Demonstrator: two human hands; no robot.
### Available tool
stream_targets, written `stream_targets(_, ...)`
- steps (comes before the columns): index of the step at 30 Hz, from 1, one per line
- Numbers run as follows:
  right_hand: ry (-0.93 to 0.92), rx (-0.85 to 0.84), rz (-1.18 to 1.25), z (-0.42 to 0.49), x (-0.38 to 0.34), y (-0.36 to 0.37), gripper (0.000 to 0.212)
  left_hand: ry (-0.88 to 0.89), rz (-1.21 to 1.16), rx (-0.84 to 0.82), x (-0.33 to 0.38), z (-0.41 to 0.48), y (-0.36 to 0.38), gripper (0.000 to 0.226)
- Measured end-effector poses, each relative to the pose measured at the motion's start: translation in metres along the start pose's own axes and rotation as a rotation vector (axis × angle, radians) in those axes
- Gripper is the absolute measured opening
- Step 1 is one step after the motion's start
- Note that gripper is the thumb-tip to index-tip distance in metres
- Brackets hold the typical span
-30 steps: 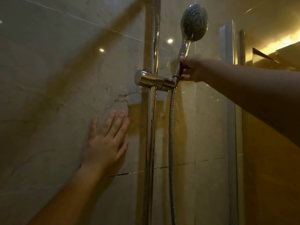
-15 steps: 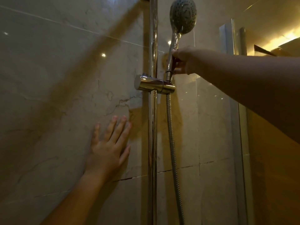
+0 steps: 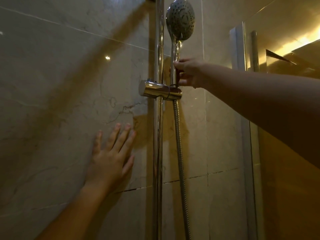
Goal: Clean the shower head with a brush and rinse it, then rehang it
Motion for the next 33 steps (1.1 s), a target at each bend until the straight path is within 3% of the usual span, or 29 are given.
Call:
stream_targets(6, -0.001, 0.004, 0.013, 0.003, 0.01, -0.004, 0.032, 0.011, -0.016, 0.005, 0.001, 0.0, -0.001, 0.064)
stream_targets(11, -0.034, -0.018, 0.037, -0.001, 0.014, -0.003, 0.028, 0.006, -0.01, -0.007, 0.0, -0.002, -0.002, 0.063)
stream_targets(19, -0.022, -0.036, 0.092, -0.012, 0.02, -0.001, 0.047, 0.009, 0.014, -0.001, 0.0, -0.002, 0.0, 0.064)
stream_targets(23, -0.034, -0.029, 0.12, -0.027, 0.039, 0.002, 0.044, -0.001, 0.035, 0.016, 0.0, -0.001, -0.001, 0.065)
stream_targets(28, -0.075, 0.025, -0.128, -0.057, 0.069, 0.004, 0.026, 0.01, 0.033, 0.016, 0.0, 0.0, 0.0, 0.065)
stream_targets(33, -0.212, 0.031, -0.522, -0.11, 0.106, 0.009, 0.033, 0.008, 0.002, 0.013, -0.001, 0.0, -0.003, 0.065)
Point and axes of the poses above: each hand's wrist, its own z-axis towards the middle knuckle, its own y-axis out of the palm, x = y × z, the point moved 2 cm from there along z, towards the middle knuckle, and after that the axes turned 11 degrees about -x, right-handed, at the moved point
